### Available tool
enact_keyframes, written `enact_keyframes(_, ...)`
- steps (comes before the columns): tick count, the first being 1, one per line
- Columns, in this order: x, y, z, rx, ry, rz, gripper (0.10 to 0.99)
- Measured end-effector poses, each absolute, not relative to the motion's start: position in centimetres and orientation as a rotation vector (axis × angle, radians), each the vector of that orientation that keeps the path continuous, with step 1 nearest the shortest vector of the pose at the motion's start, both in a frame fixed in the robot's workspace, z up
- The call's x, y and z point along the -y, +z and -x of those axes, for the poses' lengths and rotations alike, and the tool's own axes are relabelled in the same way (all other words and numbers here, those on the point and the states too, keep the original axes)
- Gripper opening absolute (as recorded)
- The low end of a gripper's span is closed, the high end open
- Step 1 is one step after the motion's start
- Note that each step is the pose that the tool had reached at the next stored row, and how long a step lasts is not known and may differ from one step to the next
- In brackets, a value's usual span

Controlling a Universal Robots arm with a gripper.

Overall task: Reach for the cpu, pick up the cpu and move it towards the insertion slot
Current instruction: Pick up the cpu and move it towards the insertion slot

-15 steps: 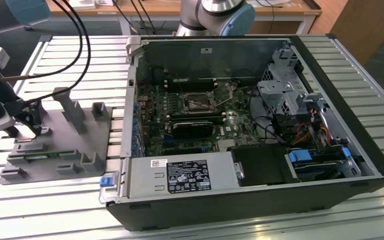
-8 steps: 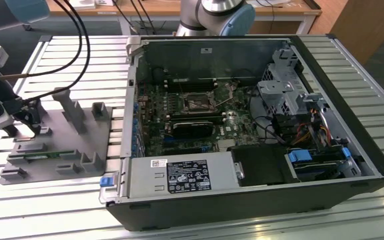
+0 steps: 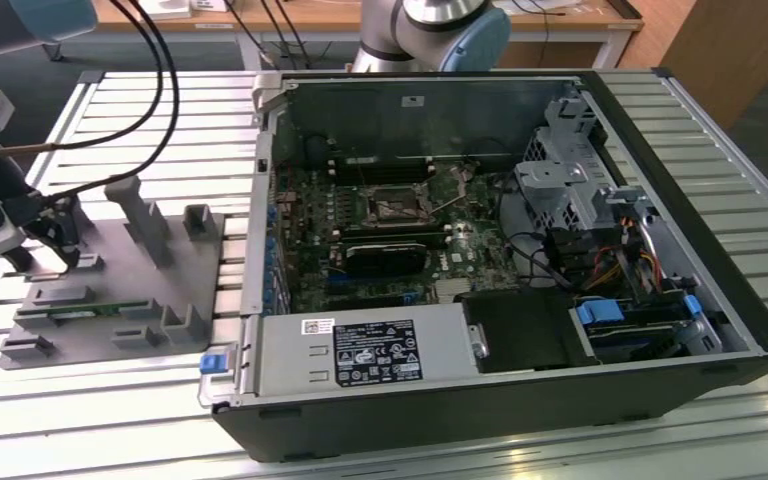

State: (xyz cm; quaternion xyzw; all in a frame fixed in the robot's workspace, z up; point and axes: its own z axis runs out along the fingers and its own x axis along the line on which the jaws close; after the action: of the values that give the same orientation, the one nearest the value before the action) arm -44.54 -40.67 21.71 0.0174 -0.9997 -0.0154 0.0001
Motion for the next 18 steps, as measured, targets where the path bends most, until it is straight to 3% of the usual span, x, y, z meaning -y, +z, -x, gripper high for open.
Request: enact_keyframes(18, 40.66, 22.52, 44.54, 3.140, -0.049, -0.055, 0.537)
